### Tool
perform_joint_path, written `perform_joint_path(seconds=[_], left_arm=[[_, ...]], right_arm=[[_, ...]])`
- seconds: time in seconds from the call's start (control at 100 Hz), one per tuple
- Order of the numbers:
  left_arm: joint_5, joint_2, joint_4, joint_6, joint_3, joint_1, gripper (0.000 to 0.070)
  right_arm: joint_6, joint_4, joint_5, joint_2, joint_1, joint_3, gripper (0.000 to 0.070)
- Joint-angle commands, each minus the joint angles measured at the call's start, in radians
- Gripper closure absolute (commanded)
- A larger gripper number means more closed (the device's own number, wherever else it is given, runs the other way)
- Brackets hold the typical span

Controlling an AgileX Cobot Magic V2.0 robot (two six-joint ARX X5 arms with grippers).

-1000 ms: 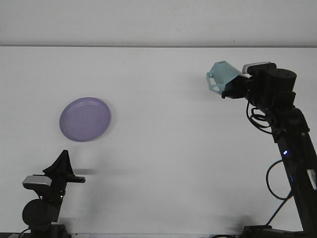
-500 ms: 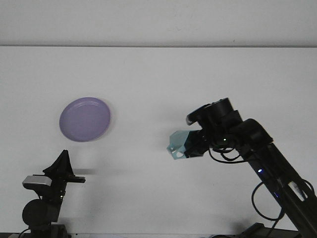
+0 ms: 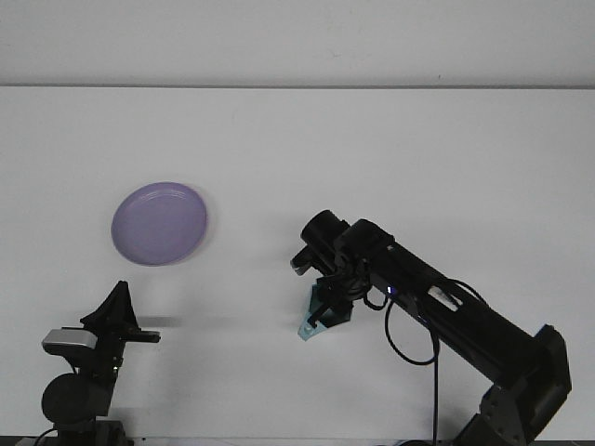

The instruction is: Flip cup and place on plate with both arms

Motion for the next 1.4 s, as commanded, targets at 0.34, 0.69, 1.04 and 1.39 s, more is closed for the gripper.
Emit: perform_joint_path(seconds=[0.34, 0.69, 1.04, 1.39], left_arm=[[-0.003, -0.001, 0.009, -0.003, -0.008, 0.001, 0.0688], [-0.002, -0.001, 0.02, -0.122, -0.005, 0.001, 0.0689], [0.158, 0.109, -0.142, -0.245, 0.212, -0.003, 0.0687], [0.303, 0.666, -0.473, -0.121, 0.73, -0.119, 0.0687]], right_arm=[[-0.052, -0.004, -0.004, 0.083, 0.012, 0.03, 0.0488], [-0.073, -0.048, -0.003, -0.013, -0.025, 0.124, 0.0233], [-0.021, 0.285, -0.041, -0.496, -0.231, -0.057, 0.0234], [0.067, 0.807, -0.029, -1.083, -0.379, -0.678, 0.024]])
